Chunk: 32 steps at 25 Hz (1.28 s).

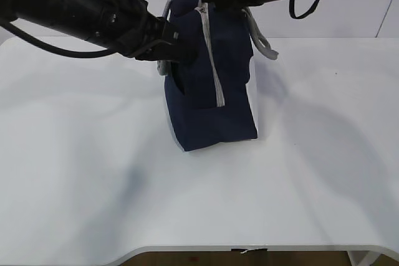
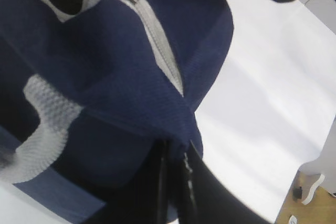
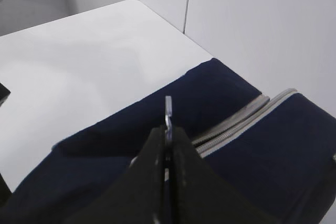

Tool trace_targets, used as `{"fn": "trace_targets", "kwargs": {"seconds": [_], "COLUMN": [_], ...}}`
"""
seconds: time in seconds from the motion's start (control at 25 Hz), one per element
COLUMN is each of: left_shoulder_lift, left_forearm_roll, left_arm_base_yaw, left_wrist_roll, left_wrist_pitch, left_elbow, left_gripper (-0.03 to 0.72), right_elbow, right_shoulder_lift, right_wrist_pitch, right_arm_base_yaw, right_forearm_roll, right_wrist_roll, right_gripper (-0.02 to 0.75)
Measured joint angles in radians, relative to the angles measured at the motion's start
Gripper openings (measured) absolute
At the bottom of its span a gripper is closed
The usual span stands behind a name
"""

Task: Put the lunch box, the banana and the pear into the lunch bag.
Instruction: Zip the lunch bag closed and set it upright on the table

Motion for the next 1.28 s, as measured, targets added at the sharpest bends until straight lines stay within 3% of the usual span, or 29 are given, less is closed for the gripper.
{"fn": "trace_targets", "kwargs": {"seconds": [0.2, 0.44, 0.88, 1.28], "left_shoulder_lift": [0.0, 0.0, 0.0, 0.0], "left_forearm_roll": [0.006, 0.01, 0.01, 0.01], "left_arm_base_yaw": [0.0, 0.0, 0.0, 0.0], "left_wrist_roll": [0.0, 0.0, 0.0, 0.0], "left_wrist_pitch": [0.0, -0.008, -0.01, -0.008], "left_elbow": [0.0, 0.0, 0.0, 0.0], "left_gripper": [-0.004, -0.004, -0.004, -0.003], "right_elbow": [0.0, -0.004, -0.027, -0.082], "right_shoulder_lift": [0.0, -0.04, -0.056, -0.057], "right_wrist_pitch": [0.021, 0.08, 0.225, 0.194], "right_arm_base_yaw": [0.0, 0.0, 0.0, 0.0], "right_forearm_roll": [-0.022, -0.204, -0.434, -0.458], "right_wrist_roll": [0.011, 0.138, 0.309, 0.331], "right_gripper": [0.006, 0.006, 0.006, 0.006]}}
